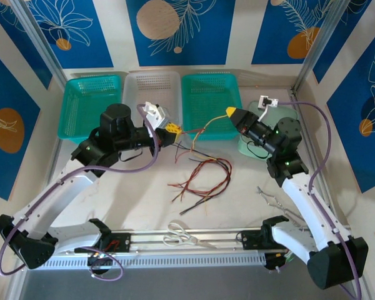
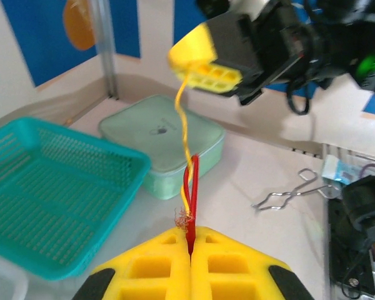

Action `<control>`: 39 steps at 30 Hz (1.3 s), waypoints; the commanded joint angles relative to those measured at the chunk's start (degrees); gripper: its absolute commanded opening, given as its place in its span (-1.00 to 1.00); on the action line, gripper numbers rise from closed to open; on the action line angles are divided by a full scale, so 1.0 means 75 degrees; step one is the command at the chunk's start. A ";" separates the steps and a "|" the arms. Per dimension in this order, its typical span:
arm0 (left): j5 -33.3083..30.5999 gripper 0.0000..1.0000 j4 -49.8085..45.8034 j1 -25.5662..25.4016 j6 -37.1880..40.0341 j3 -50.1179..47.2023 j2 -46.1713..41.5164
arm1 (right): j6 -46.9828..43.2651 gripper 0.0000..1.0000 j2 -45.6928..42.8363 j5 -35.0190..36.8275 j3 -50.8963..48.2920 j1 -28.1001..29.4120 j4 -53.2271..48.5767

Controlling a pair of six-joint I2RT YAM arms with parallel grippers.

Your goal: Untangle the cables

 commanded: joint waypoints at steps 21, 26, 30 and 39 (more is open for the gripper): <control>-0.0976 -1.00 -0.1501 0.0138 -0.0864 0.0515 -0.0673 | -0.1599 -1.00 -0.0103 0.2008 0.1916 0.0111 -0.1130; -0.0507 -1.00 -0.1328 0.0037 -0.1561 0.0225 -0.0267 | -0.1880 -1.00 0.0334 0.2244 0.2589 0.1077 -0.1112; -0.1244 -1.00 -0.1187 0.0043 -0.1533 -0.0443 -0.0511 | -0.1906 -1.00 0.0368 0.2562 0.2941 0.1054 -0.1182; -0.1064 -1.00 -0.0109 0.0048 -0.2362 -0.1232 -0.0500 | -0.0909 -1.00 0.0560 0.2666 0.3938 0.1580 -0.1344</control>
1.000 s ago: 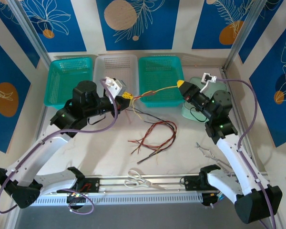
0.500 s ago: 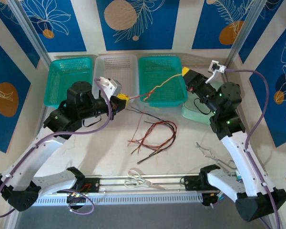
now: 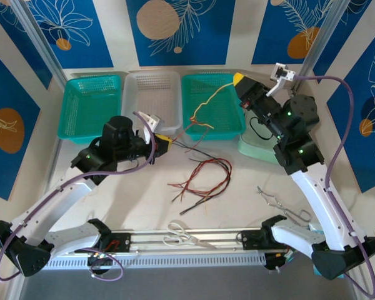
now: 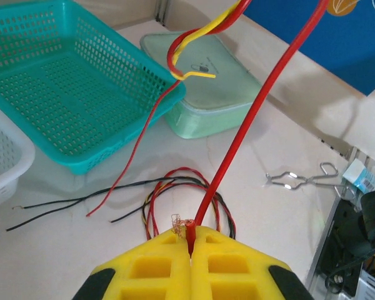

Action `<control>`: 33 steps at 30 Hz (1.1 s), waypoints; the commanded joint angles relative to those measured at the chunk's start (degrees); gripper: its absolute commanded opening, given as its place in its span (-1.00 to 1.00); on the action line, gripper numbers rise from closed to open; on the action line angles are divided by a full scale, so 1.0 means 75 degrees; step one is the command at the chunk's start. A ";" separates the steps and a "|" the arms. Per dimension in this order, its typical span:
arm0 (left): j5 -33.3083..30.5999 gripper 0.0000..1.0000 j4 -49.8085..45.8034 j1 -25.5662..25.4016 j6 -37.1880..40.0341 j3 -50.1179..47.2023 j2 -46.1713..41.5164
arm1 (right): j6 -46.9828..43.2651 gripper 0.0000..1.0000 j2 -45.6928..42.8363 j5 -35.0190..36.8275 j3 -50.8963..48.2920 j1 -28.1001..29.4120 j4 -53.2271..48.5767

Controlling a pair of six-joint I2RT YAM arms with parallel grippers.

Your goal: Untangle the cables

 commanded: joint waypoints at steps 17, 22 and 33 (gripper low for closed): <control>0.0256 -1.00 0.1041 -0.0008 -0.0183 0.0735 0.1492 | 0.1110 -1.00 0.1188 0.0801 0.1382 0.1304 0.1935; 0.0491 -1.00 0.0386 0.0512 -0.0132 0.1054 0.1516 | 0.0353 -1.00 0.1286 0.0934 0.2384 0.0603 0.0754; -0.0205 -1.00 -0.2321 0.0842 0.1291 0.2351 0.0899 | 0.1173 -1.00 0.1214 0.0879 0.1542 -0.1656 0.0753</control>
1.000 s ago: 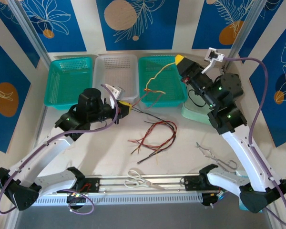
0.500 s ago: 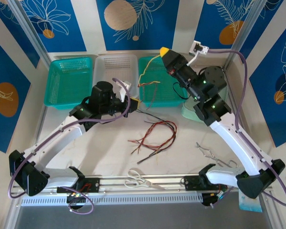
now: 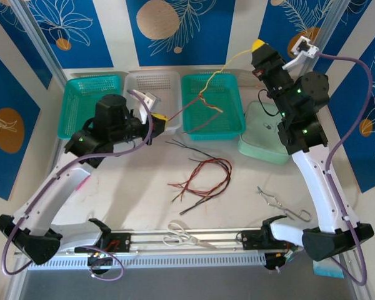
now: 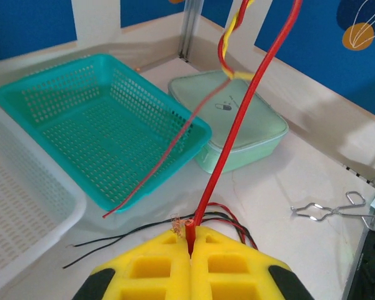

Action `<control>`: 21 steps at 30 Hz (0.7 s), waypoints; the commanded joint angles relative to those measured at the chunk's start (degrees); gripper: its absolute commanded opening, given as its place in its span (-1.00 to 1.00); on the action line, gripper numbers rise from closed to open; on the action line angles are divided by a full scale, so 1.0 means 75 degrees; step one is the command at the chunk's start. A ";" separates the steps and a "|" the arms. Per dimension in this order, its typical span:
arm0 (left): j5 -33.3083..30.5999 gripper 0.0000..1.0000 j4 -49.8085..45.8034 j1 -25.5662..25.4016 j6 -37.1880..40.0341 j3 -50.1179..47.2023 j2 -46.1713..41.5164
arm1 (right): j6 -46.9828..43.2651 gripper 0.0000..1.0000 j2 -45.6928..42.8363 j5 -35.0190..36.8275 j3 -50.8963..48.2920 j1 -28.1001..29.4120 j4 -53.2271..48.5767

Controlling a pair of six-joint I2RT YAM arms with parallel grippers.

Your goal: Untangle the cables

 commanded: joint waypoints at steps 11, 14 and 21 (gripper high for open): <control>0.1038 -1.00 0.0768 0.0119 -0.0464 0.0460 0.1191 | 0.2706 -1.00 0.0606 0.0223 -0.0458 0.0966 0.2047; 0.1344 -1.00 0.1154 0.0033 -0.0646 0.0890 0.1662 | 0.3132 -1.00 0.1238 0.0231 -0.0132 0.1216 0.2756; 0.1828 -1.00 0.2318 0.0110 -0.1026 0.0976 0.2541 | 0.4105 -1.00 0.2441 0.0311 0.1379 0.1269 0.3429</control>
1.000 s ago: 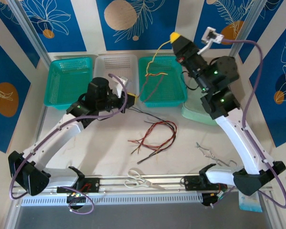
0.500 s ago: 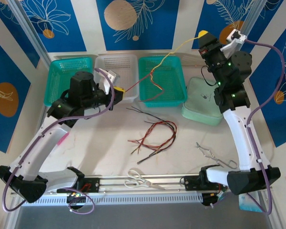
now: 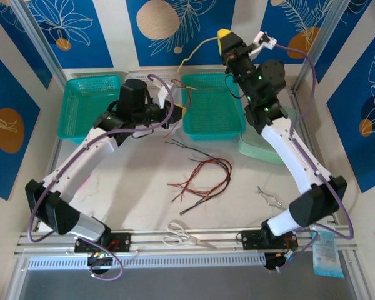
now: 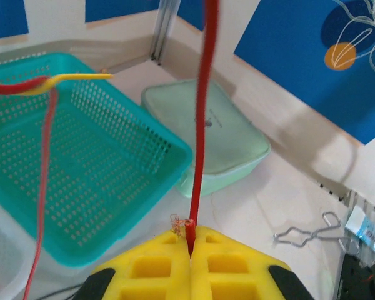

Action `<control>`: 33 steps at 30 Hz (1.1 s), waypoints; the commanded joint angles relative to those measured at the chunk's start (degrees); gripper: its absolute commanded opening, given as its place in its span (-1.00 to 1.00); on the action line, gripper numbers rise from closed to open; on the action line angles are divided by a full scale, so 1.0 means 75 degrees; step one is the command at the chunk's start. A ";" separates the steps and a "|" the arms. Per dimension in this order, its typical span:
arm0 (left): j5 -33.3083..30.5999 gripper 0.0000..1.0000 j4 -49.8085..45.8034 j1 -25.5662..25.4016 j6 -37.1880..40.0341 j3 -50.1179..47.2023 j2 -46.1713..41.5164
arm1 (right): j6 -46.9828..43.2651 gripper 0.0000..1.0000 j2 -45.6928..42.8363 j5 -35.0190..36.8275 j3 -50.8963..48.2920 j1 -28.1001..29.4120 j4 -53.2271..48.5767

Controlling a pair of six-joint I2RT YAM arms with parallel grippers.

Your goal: Untangle the cables

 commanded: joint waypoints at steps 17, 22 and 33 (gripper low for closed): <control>0.1258 -1.00 0.2068 0.1183 -0.1427 -0.0870 0.0628 | 0.1639 -1.00 -0.0475 -0.0213 0.1280 -0.1950 0.0397; 0.1228 -1.00 0.2036 0.1199 -0.1340 -0.0990 0.0727 | 0.1762 -1.00 -0.0446 -0.0385 0.1569 -0.2220 0.0350; 0.0727 -1.00 -0.0186 0.1868 -0.0035 -0.0481 -0.0169 | 0.1069 -1.00 -0.1059 -0.0928 0.0931 -0.3659 -0.0662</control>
